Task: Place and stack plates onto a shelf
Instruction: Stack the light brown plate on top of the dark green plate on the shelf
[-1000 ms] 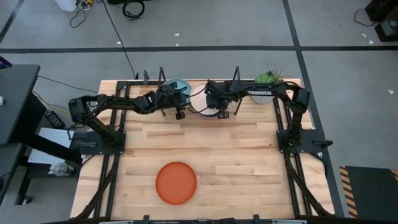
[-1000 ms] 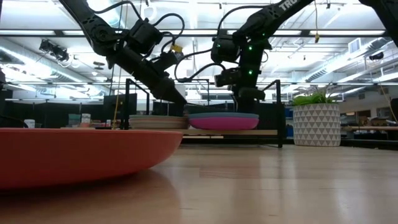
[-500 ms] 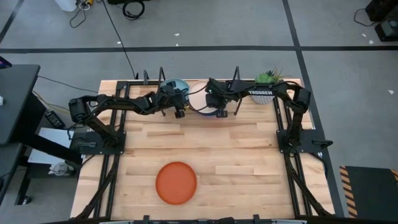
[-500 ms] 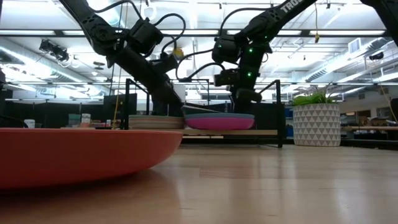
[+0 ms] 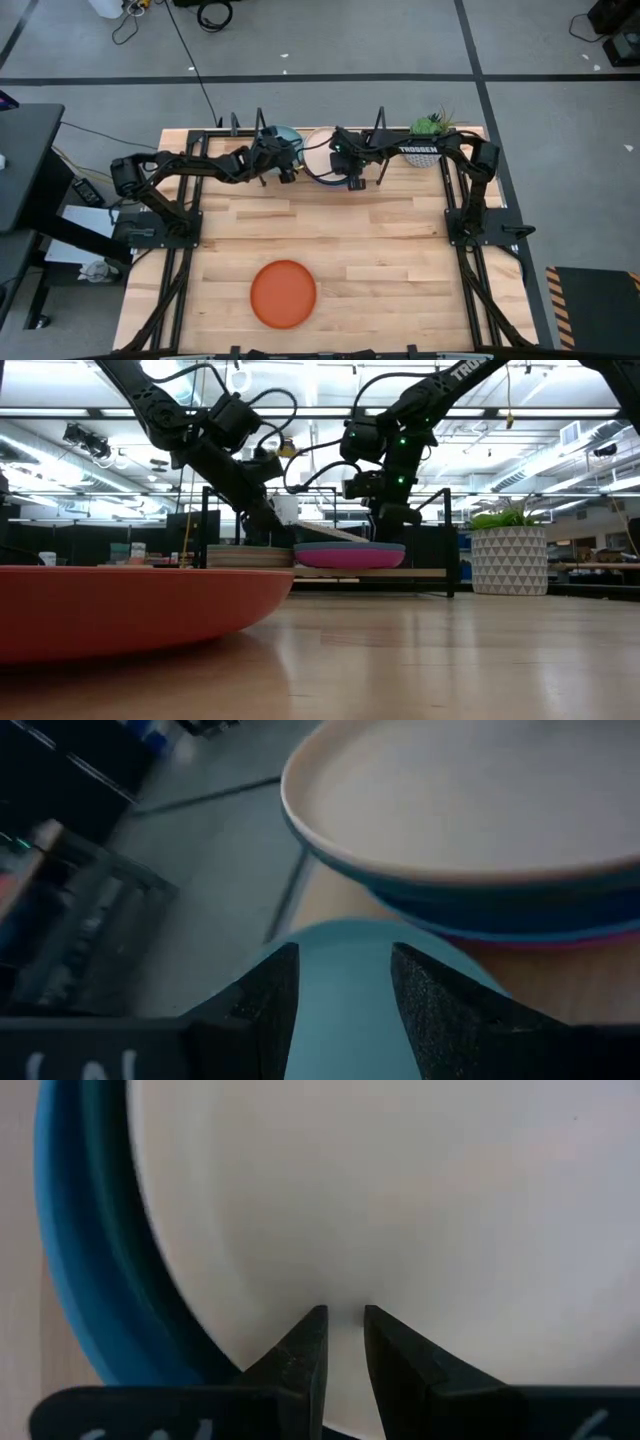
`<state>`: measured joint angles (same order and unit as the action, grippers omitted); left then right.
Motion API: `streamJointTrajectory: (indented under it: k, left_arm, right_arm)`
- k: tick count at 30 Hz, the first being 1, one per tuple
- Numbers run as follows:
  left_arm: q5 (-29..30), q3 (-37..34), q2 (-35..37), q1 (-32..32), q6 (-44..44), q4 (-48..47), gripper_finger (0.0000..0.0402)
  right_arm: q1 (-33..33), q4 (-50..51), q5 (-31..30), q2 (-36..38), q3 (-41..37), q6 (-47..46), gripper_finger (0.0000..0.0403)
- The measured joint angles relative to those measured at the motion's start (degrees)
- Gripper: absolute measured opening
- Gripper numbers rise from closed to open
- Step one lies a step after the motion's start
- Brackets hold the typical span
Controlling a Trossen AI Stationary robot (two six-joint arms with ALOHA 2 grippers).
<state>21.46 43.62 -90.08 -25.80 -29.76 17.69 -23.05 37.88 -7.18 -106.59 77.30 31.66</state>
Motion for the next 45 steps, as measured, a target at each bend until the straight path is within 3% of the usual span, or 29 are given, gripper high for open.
streamJointTrajectory:
  k: [4,13,23,30,39,45]
  left_arm:
    - [-4.82,0.0,-0.02,-1.99,4.43,-2.24,0.0169]
    - [-8.43,0.05,-1.48,-2.37,9.2,-4.24,0.0169]
    - [-8.74,0.17,-7.35,-0.58,9.36,0.74,0.0169]
    - [-19.09,-0.02,-7.54,0.08,8.92,4.65,0.0169]
    - [-16.4,-0.02,-7.01,0.95,5.95,6.04,0.0169]
    - [-12.05,0.0,-5.77,2.29,4.39,6.17,0.0169]
  right_arm:
    - [0.03,-0.03,0.03,0.02,-0.05,0.53,0.0077]
    - [0.23,-0.16,1.27,0.09,-0.11,0.94,0.0077]
    - [0.57,2.21,2.0,0.6,-0.09,0.92,0.0077]
    - [1.23,3.5,2.46,4.29,-0.18,0.18,0.0077]
    - [0.25,3.32,2.52,5.35,-0.54,0.04,0.0077]
    - [0.34,9.38,-2.15,5.7,0.69,-1.33,0.0077]
